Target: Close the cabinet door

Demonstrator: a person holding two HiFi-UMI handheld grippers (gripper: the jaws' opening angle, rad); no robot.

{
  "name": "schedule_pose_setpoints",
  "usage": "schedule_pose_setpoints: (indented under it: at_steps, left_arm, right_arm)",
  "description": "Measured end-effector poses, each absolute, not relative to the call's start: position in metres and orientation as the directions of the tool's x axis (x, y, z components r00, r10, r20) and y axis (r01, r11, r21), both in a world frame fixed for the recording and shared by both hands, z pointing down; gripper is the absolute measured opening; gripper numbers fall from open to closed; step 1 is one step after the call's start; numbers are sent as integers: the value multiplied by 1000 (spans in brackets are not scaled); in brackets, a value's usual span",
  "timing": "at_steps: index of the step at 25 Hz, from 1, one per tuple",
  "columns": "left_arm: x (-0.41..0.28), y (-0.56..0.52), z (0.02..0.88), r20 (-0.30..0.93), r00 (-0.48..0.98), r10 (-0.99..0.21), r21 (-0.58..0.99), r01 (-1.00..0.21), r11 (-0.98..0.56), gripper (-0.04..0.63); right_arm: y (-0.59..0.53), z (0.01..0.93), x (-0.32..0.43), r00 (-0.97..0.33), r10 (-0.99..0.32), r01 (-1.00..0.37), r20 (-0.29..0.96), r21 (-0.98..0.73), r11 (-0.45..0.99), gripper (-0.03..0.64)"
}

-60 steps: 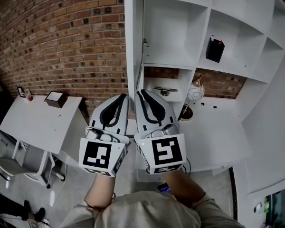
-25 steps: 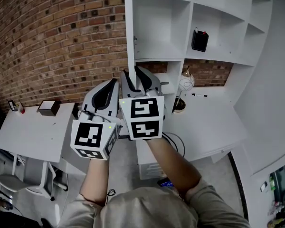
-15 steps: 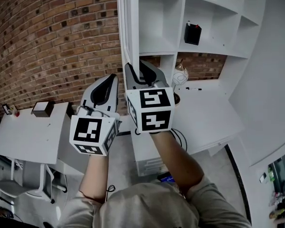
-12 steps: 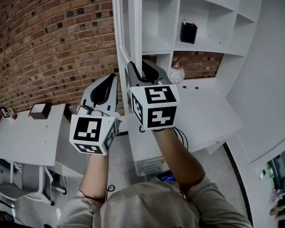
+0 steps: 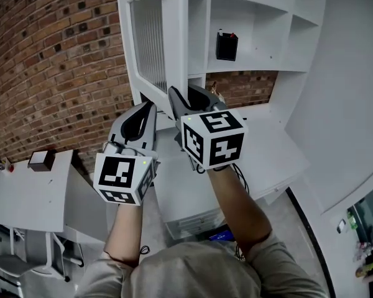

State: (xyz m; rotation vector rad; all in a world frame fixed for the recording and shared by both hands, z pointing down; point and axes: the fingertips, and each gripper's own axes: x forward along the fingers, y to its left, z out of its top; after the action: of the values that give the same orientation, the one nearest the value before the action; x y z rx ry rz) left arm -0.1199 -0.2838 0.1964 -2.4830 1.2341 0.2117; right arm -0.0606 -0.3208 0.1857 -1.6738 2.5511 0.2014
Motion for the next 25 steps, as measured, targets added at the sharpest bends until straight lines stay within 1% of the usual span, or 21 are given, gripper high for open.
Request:
schedule_pose_setpoints:
  at_steps: [10, 16, 25]
  left_arm:
    - [-54, -330, 198, -282, 603, -746, -242, -797, -553, 6]
    - [-33, -353, 200, -281, 580, -765, -235, -814, -531, 6]
    - [-11, -391, 202, -271, 536, -800, -237, -842, -484, 6]
  right_arm:
    - [-357, 186, -3, -536, -834, -844, -129, 53, 534, 89]
    - [-375, 186, 18, -598, -792, -801, -124, 71, 594, 94]
    - [-415, 183, 45, -677, -727, -735, -118, 49, 676, 100]
